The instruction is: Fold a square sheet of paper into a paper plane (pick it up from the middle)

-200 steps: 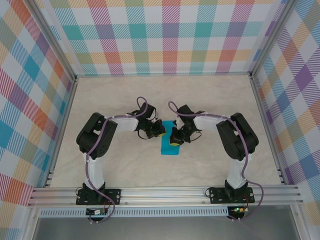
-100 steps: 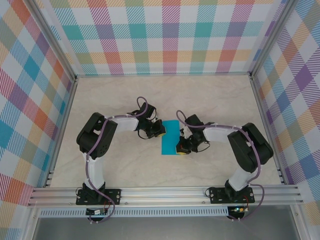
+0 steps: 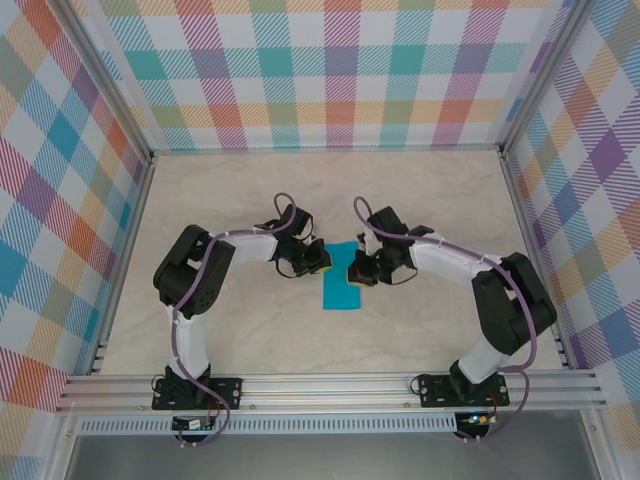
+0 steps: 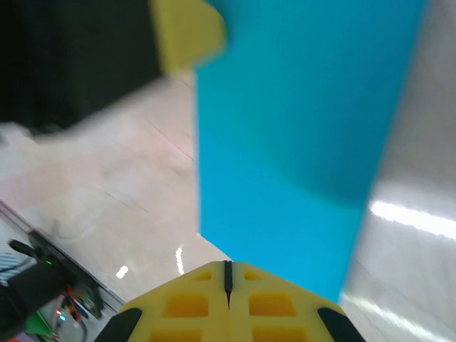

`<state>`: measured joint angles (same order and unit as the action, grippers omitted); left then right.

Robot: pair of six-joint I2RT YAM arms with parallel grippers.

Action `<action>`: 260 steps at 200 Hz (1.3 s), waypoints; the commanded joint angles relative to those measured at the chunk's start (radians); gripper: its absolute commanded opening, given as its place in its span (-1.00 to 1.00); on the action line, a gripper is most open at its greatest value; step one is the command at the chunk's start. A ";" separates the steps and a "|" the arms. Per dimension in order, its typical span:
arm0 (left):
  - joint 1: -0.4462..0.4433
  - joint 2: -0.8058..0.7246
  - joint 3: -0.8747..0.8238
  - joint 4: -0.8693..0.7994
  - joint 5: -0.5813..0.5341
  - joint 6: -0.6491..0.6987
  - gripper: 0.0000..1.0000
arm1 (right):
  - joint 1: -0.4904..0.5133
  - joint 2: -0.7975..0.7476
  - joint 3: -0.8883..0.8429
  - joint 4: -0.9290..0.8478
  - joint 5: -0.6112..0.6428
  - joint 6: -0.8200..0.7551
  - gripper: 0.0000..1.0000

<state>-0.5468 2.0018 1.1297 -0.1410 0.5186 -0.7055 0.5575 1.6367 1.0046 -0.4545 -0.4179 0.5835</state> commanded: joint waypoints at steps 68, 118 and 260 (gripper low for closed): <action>-0.004 0.134 -0.082 -0.356 -0.246 0.023 -1.00 | 0.004 0.159 -0.070 0.223 -0.108 -0.084 -1.00; -0.004 0.133 -0.089 -0.359 -0.258 0.012 -1.00 | 0.005 0.129 -0.187 0.225 -0.112 -0.099 -1.00; -0.004 0.124 0.033 -0.406 -0.237 0.077 -1.00 | -0.005 -0.138 -0.082 -0.016 0.032 -0.082 -1.00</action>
<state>-0.5476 2.0094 1.1870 -0.2211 0.5064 -0.6781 0.5564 1.4948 0.7803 -0.4259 -0.4480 0.5121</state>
